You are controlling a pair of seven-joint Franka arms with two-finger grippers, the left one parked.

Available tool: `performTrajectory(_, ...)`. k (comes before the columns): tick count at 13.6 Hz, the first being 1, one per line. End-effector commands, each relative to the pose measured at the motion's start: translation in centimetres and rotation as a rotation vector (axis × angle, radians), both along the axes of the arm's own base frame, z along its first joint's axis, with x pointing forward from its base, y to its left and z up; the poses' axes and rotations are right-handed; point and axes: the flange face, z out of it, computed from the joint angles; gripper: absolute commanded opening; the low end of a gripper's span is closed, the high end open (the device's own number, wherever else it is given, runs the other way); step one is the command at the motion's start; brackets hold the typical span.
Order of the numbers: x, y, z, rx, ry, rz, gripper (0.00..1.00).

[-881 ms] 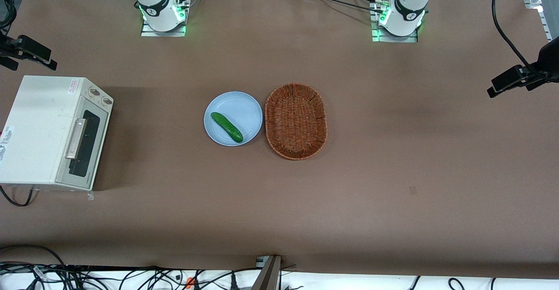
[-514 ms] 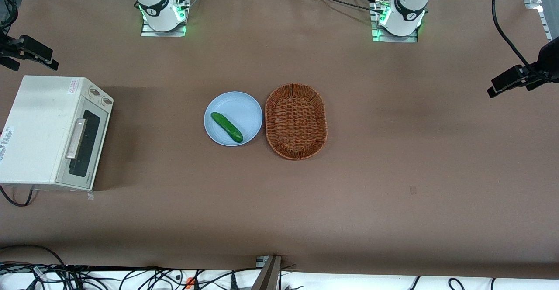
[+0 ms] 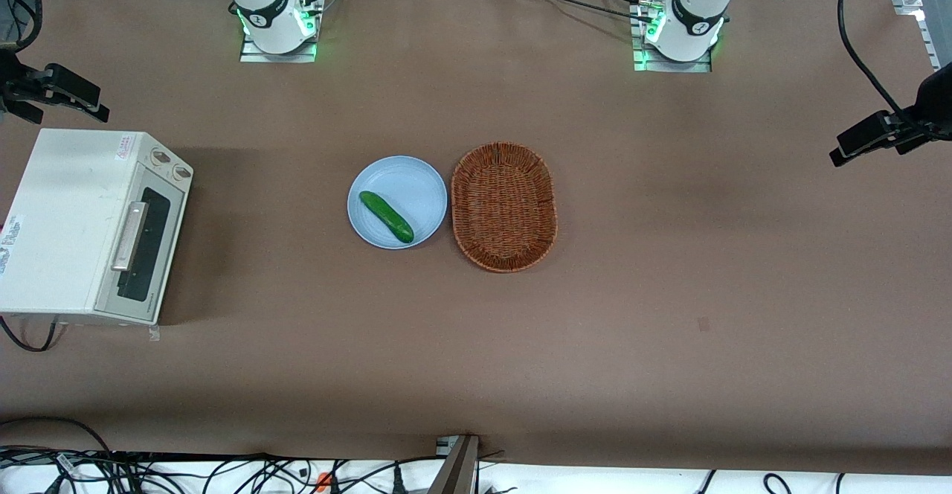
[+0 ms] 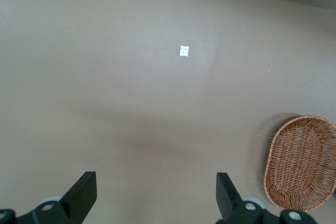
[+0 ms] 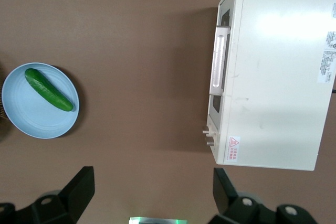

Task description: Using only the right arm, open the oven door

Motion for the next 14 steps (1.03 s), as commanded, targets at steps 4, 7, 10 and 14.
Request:
performTrajectory(4,-0.26,1.99,0.0,-0.049,0.027,0.036,1.0)
performTrajectory(7,-0.27,2.08,-0.18,-0.049,0.034,0.037,1.0)
performTrajectory(10,-0.42,2.07,-0.24,-0.049,0.044,0.037,1.0)
performTrajectory(14,-0.44,2.54,-0.33,-0.051,0.047,0.046,1.0)
